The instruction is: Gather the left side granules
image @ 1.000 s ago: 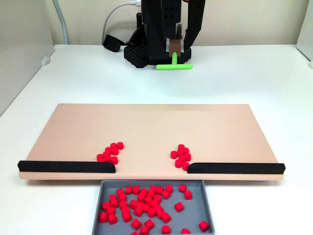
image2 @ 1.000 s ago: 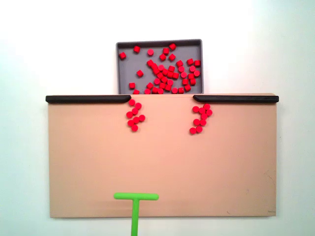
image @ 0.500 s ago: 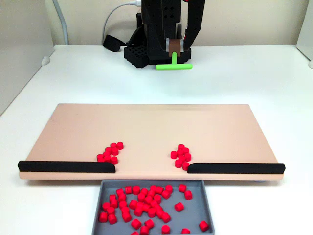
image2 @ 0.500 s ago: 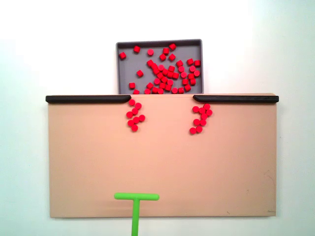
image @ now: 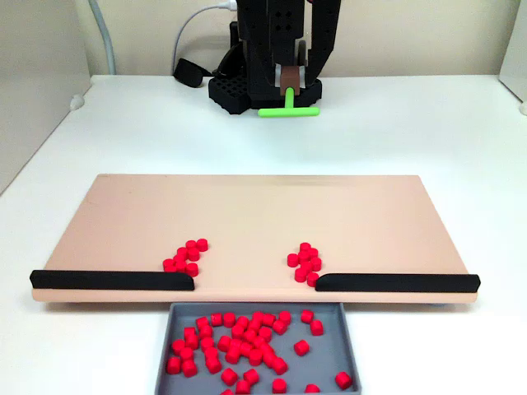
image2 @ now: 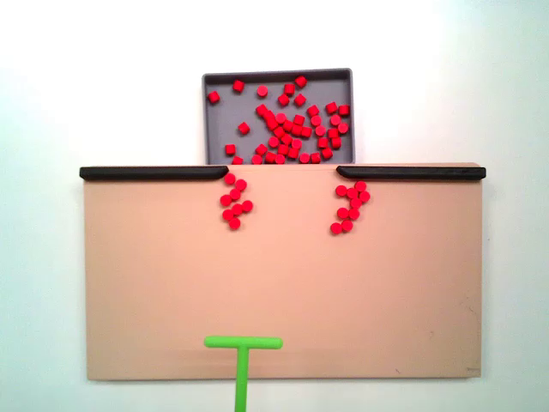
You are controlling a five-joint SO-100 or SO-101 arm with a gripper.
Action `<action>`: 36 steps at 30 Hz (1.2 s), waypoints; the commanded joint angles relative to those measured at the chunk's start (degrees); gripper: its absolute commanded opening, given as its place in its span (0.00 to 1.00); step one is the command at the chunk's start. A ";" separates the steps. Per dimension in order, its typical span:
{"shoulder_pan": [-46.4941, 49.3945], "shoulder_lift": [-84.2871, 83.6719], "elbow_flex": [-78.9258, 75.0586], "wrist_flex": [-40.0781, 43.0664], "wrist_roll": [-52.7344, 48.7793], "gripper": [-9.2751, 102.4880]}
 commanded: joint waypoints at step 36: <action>0.35 -0.53 -1.23 -0.26 4.92 0.08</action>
